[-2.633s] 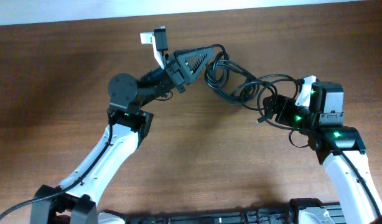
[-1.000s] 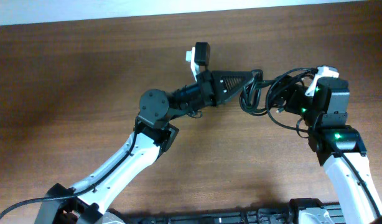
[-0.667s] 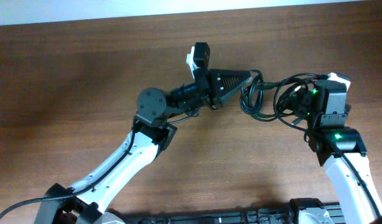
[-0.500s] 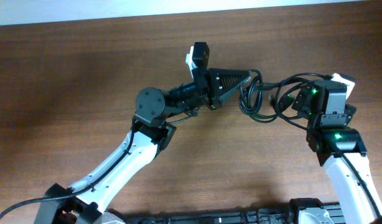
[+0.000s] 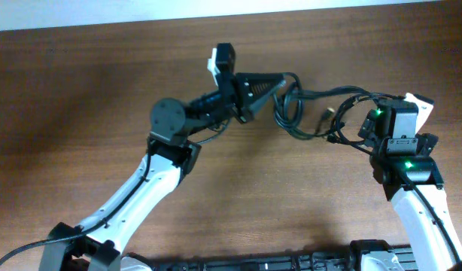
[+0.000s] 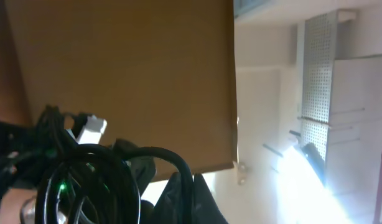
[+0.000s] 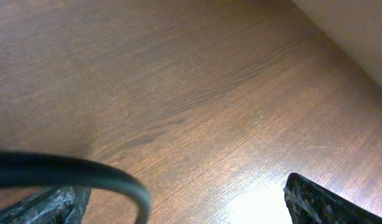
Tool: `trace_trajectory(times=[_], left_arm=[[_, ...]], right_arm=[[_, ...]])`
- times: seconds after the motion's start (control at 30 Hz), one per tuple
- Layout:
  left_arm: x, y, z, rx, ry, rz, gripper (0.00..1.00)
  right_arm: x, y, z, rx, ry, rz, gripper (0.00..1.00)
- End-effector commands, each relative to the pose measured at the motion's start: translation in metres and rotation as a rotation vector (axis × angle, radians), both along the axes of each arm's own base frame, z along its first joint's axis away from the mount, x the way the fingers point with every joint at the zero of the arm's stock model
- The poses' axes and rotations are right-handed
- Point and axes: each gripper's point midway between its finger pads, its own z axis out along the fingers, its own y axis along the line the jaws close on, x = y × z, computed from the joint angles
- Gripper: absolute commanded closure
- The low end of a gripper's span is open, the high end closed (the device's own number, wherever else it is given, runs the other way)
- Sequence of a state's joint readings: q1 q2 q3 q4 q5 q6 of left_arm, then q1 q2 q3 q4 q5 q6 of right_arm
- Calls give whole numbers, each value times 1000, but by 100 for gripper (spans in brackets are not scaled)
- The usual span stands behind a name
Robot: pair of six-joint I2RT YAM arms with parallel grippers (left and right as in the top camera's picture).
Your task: Untangle cables
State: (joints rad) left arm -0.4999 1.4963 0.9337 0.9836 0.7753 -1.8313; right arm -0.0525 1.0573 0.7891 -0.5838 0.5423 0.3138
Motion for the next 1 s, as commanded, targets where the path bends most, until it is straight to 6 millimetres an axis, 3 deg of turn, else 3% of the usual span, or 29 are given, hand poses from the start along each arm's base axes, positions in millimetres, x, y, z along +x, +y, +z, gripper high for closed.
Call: trace_trajectory(times=[0.0,0.17,0.3,0.47,0.77,0.97], left_arm=[[16,27,17,-25,-26,70,100],[43,58,1,26,32,131,100],[52,68,-14,68,87,144,100],[59,70,-40,130,188,145,100],[71,77,-55,171,214,210,100],[98,123,-74,208,281,345,100]], right_arm=[[-4,-7,3,-25,-1,-36,1],[-3,-4,0,-9,6,-22,1],[-3,4,-6,32,22,14,1],[-14,6,-15,45,89,24,1],[-7,47,-31,132,186,336,1],[-6,48,-31,133,186,341,1]])
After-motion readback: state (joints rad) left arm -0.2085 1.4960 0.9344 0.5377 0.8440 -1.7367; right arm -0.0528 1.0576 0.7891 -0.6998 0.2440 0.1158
